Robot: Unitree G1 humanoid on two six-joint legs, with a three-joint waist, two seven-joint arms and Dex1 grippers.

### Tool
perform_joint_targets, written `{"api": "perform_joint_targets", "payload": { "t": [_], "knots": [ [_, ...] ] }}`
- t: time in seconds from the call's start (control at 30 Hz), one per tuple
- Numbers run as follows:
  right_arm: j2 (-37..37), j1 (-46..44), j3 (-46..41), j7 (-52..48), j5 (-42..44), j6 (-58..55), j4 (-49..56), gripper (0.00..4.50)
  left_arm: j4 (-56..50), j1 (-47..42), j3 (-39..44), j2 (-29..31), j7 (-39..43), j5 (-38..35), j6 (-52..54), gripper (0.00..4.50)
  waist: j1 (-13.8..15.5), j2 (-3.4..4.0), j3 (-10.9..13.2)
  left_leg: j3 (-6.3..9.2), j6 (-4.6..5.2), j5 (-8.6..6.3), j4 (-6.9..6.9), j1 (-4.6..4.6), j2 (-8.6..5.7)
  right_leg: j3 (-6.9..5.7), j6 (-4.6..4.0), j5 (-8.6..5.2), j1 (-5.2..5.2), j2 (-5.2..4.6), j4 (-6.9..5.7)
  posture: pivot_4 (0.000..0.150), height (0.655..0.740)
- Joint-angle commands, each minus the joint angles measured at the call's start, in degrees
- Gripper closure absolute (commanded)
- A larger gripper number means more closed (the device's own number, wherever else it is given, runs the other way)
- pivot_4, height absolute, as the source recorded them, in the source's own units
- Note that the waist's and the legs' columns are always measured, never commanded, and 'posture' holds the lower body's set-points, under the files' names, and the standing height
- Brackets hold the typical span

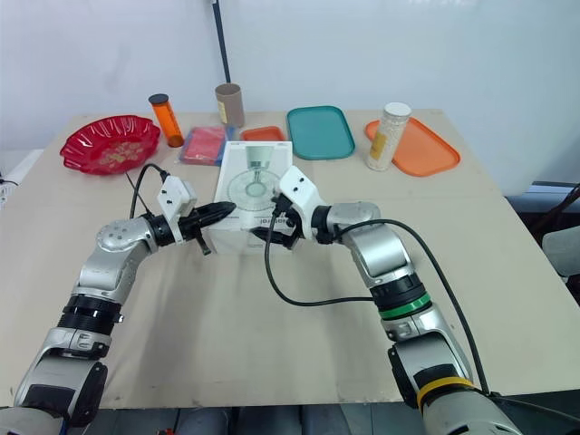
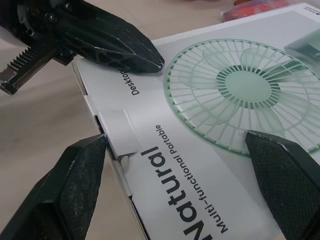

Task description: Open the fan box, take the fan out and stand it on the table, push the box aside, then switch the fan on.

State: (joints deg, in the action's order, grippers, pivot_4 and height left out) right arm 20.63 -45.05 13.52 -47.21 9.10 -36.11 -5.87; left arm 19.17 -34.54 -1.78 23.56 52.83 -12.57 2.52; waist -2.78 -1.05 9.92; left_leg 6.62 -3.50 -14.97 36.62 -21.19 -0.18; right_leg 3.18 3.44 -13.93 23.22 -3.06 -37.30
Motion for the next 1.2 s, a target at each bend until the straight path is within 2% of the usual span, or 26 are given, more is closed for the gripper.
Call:
{"api": "perform_joint_targets", "payload": {
  "t": [0.03, 0.37, 0.8, 1.03, 1.2],
  "knots": [
    [0.4, -2.31, -2.52, 2.07, -0.18, -0.49, -0.98, 0.0, 0.74, 1.42, -1.39, -0.1, 0.5, 0.83, 0.8, 4.42, 0.0, 0.0, 0.0, 0.0, 0.0, 0.0, 0.0, 0.0, 0.0, 0.0, 0.0, 0.0, -0.01, 0.0, 0.0, 0.15, 0.74],
    [-2.6, -7.75, -6.8, 11.81, -0.68, -1.76, -8.3, 0.0, 0.17, 1.93, -1.42, -0.13, 0.42, 0.76, 0.99, 4.42, -0.01, 0.07, -0.04, 0.0, 0.01, 0.02, 0.0, 0.04, 0.0, 0.0, -0.03, 0.02, 0.0, 0.0, -0.04, 0.15, 0.74],
    [-1.12, -6.4, -7.02, 10.2, 0.02, -1.22, -5.65, 0.0, 0.11, 1.91, -1.57, 0.32, 0.91, 1.03, 0.94, 4.42, -0.04, 0.08, -0.05, -0.02, 0.02, 0.01, -0.06, 0.03, 0.0, 0.01, -0.03, 0.02, 0.02, 0.0, -0.03, 0.15, 0.74],
    [3.91, 3.28, -5.22, -0.69, 5.41, -0.97, 8.12, 0.0, -0.09, 1.99, -1.37, 0.98, 1.12, 1.15, 0.74, 4.42, -0.02, 0.09, -0.05, -0.01, 0.02, 0.01, -0.06, 0.02, 0.0, 0.0, -0.02, 0.02, 0.01, 0.0, -0.01, 0.15, 0.74],
    [5.29, 7.78, -4.18, -2.43, 6.62, -1.42, 12.68, 0.0, 0.13, 1.72, -1.14, 1.33, 1.07, 1.07, 0.77, 4.42, -0.02, 0.09, -0.05, -0.01, 0.03, 0.01, -0.03, 0.03, 0.0, -0.01, -0.01, 0.01, -0.02, 0.0, 0.0, 0.15, 0.74]
  ]
}}
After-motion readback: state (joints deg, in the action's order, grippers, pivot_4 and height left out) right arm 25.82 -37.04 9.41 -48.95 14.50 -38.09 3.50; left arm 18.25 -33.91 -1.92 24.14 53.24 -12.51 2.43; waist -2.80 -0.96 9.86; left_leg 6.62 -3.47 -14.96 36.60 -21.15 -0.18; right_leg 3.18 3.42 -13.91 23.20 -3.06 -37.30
